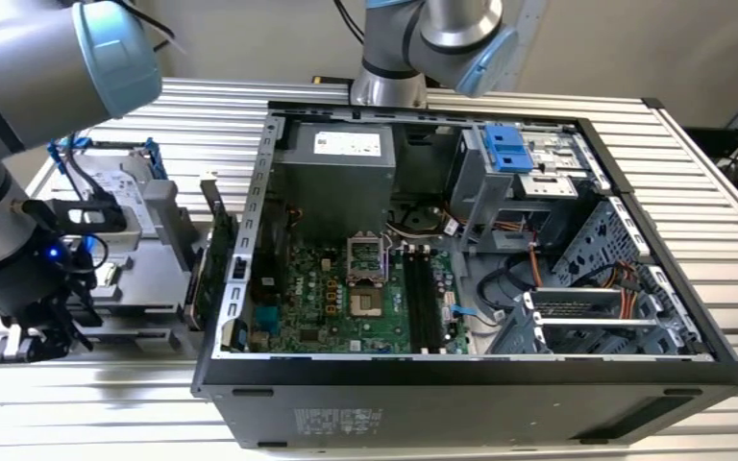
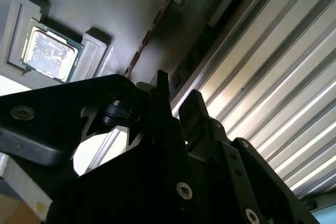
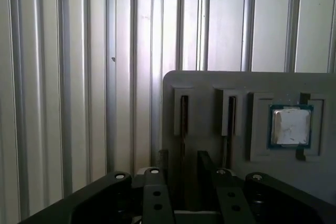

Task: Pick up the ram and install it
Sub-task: 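Pick up the ram and move it above insertion slot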

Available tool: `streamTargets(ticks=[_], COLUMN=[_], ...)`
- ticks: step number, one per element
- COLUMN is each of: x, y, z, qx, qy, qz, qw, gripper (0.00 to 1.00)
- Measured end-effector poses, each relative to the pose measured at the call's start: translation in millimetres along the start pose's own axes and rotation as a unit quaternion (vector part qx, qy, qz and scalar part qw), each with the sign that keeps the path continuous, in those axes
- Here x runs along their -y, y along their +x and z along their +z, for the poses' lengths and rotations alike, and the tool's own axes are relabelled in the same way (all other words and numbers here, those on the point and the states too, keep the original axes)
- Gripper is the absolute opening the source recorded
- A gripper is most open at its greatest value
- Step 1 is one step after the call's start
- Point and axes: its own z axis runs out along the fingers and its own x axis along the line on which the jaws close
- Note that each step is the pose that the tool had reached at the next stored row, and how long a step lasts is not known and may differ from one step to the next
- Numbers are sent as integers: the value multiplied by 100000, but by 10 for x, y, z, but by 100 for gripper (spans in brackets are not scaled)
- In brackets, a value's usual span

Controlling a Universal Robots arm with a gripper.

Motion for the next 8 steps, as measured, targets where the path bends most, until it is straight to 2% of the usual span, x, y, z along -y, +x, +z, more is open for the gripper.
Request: streamTargets(ticks=[8], x=[1], y=[-11], z=[56], qx=[-5], qy=[-3], qz=[1], qw=[100000], gripper=[100])
